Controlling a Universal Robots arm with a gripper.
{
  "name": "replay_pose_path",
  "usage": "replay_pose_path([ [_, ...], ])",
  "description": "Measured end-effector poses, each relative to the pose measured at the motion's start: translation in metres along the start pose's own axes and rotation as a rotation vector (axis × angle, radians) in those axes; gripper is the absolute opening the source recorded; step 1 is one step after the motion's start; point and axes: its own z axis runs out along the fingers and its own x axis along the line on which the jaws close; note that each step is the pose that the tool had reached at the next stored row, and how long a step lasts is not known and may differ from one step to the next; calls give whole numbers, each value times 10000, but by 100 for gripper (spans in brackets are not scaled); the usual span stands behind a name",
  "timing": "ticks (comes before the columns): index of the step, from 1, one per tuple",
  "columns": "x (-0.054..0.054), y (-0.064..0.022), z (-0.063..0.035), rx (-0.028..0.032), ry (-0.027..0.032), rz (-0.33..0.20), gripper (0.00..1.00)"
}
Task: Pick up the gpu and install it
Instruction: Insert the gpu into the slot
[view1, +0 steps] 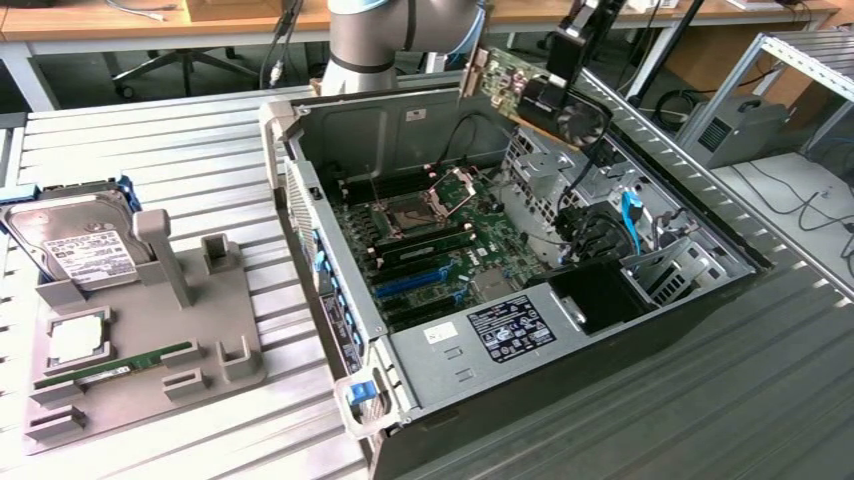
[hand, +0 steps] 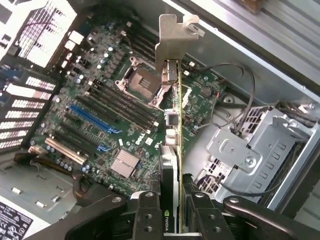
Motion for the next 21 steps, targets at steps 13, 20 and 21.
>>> replay_pose_path([
  [13, 0, 0, 3, -71, 114, -2809, 27],
  [20, 0, 0, 4, -105, 174, -4236, 27],
  [21, 0, 0, 4, -115, 191, -4632, 27],
])
